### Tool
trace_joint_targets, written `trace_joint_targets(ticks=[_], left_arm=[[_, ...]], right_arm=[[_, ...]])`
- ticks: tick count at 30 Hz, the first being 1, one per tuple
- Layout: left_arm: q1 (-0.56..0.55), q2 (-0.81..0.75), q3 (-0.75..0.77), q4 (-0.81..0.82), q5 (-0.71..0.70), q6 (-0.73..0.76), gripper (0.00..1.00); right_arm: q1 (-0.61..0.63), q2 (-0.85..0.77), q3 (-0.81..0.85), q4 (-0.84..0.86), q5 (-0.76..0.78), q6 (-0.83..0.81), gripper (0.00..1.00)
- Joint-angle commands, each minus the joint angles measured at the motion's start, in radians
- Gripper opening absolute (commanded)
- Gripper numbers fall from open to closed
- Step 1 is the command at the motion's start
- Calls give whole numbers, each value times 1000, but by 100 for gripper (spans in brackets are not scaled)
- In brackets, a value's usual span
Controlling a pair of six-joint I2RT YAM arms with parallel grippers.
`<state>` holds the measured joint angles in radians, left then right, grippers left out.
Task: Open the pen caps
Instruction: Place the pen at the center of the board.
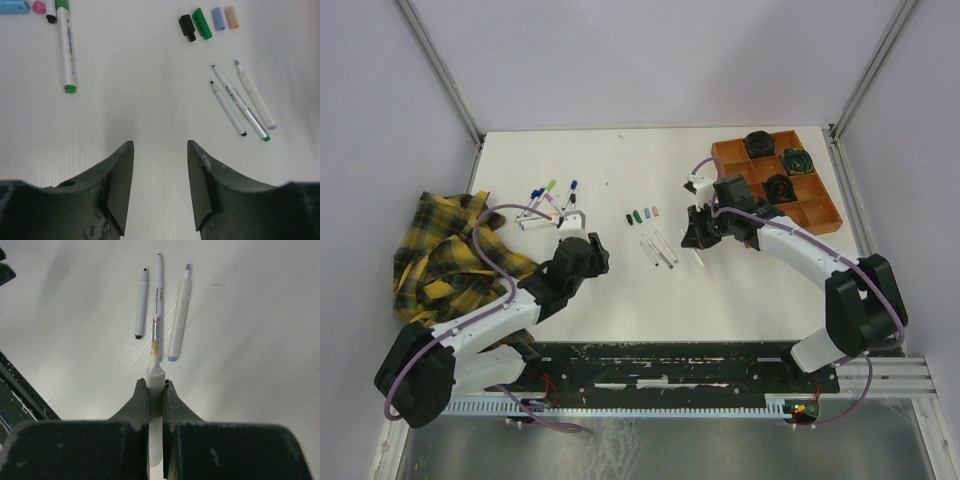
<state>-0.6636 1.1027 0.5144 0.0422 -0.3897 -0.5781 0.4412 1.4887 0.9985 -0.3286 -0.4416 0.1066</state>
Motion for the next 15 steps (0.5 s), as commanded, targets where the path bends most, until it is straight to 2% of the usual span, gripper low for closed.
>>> trace_joint_targets(ticks=[1,4,9,15], left_arm=[[-4,-95,-75,76,-10,63,56],[-4,-147,-118,70,-21,65,60],[-4,-231,-208,78,-25,50,61],[-4,-383,-308,126,14,53,62]], right_arm=[[55,93,103,33,185,76,6],[80,195,169,-8,206,90,8],[83,382,350,-117,253,95,11],[86,468,421,-136,291,66,15]])
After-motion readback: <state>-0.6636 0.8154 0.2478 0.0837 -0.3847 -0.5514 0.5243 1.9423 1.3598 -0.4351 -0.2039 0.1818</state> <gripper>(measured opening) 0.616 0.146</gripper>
